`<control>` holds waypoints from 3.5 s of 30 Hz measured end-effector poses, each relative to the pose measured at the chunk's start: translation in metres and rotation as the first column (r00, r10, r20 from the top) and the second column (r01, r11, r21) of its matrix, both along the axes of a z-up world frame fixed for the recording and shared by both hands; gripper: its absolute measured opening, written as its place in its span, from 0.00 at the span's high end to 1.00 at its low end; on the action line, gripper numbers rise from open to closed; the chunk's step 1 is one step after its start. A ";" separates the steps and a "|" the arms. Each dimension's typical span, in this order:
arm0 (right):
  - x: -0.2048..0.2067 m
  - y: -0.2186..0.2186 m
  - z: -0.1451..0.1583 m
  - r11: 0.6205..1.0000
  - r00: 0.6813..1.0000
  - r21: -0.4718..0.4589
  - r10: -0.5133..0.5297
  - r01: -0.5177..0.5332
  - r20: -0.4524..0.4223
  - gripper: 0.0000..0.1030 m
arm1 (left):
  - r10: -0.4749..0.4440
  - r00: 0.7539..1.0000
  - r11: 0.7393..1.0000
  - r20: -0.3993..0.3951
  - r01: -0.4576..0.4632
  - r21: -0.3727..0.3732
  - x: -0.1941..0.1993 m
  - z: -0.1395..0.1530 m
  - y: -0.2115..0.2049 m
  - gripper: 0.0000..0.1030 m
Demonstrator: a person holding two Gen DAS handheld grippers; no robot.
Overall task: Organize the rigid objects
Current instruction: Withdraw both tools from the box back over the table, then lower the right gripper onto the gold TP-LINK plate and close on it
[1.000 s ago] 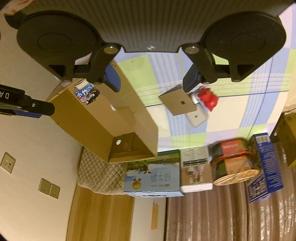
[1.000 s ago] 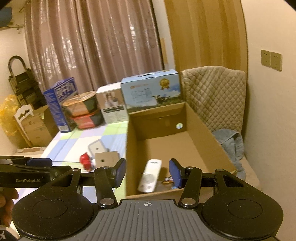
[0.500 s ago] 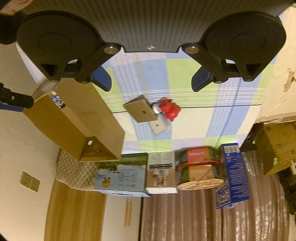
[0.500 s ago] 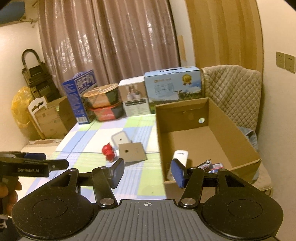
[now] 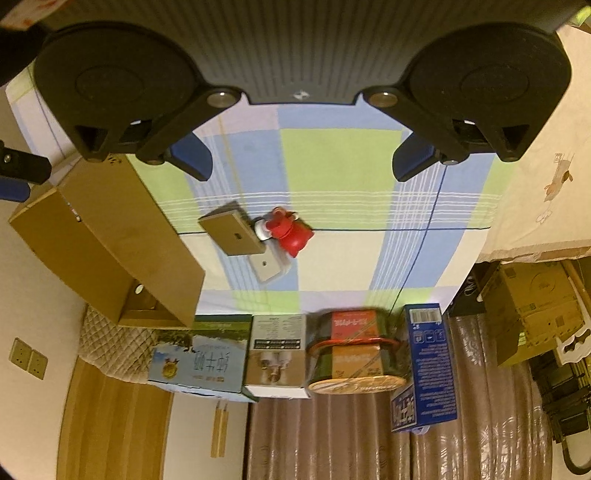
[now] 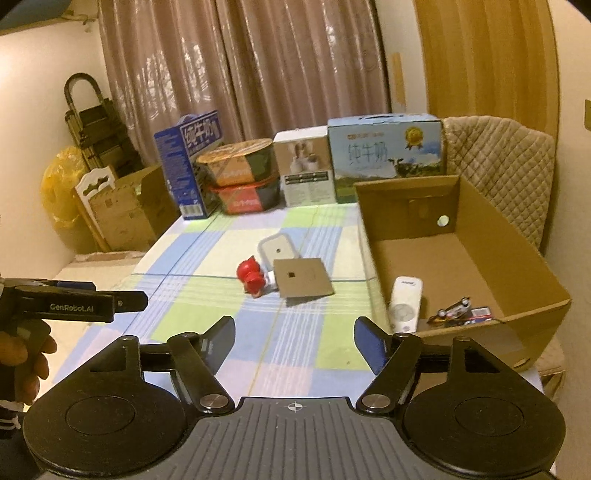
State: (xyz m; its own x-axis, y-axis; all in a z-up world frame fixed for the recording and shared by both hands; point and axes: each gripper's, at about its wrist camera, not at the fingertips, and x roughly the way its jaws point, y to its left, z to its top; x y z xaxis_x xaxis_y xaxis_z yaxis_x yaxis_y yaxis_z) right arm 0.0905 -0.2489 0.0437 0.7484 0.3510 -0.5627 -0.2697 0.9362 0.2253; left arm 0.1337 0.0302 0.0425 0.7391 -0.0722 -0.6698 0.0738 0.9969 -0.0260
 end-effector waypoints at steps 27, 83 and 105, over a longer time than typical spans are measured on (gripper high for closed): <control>0.066 0.052 -0.049 0.998 0.998 -0.034 0.046 -0.048 -0.053 0.28 | 0.032 0.999 0.999 -0.024 -0.032 -0.004 0.052 -0.043 0.034 0.01; 0.243 0.071 -0.164 0.996 0.988 -0.071 0.050 -0.061 -0.149 0.15 | -0.060 0.995 0.998 -0.082 0.062 0.016 0.184 -0.127 0.037 0.01; 0.197 0.081 -0.167 0.978 0.976 -0.144 0.125 -0.152 -0.180 0.09 | -0.053 0.996 0.999 -0.076 0.054 0.006 0.183 -0.127 0.040 0.01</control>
